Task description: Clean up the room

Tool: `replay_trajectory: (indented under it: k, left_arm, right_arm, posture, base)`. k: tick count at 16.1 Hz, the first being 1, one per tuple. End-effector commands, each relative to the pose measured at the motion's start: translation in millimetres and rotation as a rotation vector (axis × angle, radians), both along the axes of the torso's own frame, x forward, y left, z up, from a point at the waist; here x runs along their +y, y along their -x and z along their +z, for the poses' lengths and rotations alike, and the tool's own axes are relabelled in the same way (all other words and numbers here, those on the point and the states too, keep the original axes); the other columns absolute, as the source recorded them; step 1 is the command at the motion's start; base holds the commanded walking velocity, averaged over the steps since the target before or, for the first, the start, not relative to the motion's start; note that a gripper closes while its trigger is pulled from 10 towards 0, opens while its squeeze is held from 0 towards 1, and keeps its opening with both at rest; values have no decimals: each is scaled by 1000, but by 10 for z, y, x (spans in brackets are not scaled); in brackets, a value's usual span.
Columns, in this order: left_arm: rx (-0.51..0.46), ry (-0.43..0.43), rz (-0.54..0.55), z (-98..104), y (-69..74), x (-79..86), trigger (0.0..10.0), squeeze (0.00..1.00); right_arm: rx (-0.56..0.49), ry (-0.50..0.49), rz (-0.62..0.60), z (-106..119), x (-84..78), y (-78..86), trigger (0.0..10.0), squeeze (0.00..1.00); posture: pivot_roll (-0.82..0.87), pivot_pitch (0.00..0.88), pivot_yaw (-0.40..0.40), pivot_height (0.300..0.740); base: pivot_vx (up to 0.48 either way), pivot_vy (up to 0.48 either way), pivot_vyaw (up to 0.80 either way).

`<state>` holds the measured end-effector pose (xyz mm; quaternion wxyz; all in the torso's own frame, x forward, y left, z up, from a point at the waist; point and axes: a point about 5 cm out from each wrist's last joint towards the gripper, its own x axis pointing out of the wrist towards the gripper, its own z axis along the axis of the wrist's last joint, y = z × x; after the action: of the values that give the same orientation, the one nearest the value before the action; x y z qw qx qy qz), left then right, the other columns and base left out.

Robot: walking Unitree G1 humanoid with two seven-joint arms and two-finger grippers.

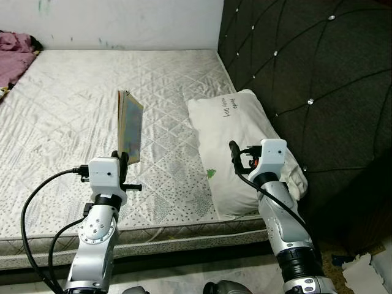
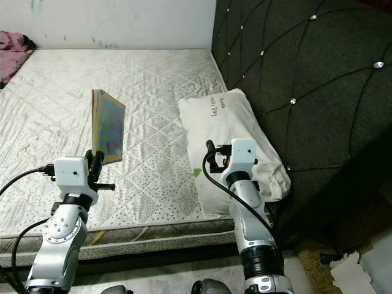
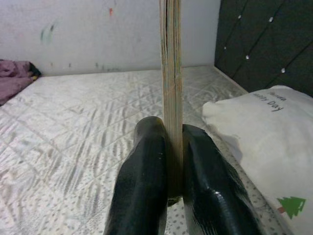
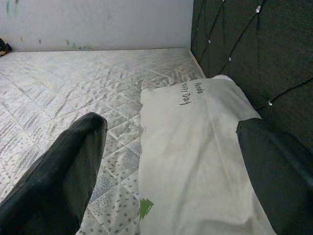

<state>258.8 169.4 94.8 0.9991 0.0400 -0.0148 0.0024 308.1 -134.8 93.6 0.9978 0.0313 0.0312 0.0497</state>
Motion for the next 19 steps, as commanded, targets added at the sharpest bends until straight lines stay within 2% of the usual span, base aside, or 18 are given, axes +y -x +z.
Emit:
replay_trajectory:
  k: [1,6,13,19]
  left_arm:
    - [-46,1,-16,105,-51,-46,10000,0]
    - [-50,4,0,121,-67,-58,10000,0]
    - [-46,18,25,116,-70,-37,10000,0]
    - [-45,20,49,115,-78,-14,10000,0]
  right_arm:
    - [-11,-4,-3,49,-14,-12,10000,0]
    - [-2,-3,12,50,-7,-17,10000,0]
    - [10,10,24,42,1,-22,10000,0]
    - [15,19,65,35,44,-28,10000,0]
  posture:
    - [-95,0,-14,740]
    - [-93,0,-28,740]
    - [-96,1,-32,662]
    - [-95,0,-36,658]
  base:
    - [0,0,0]
    - [0,0,0]
    - [0,0,0]
    - [0,0,0]
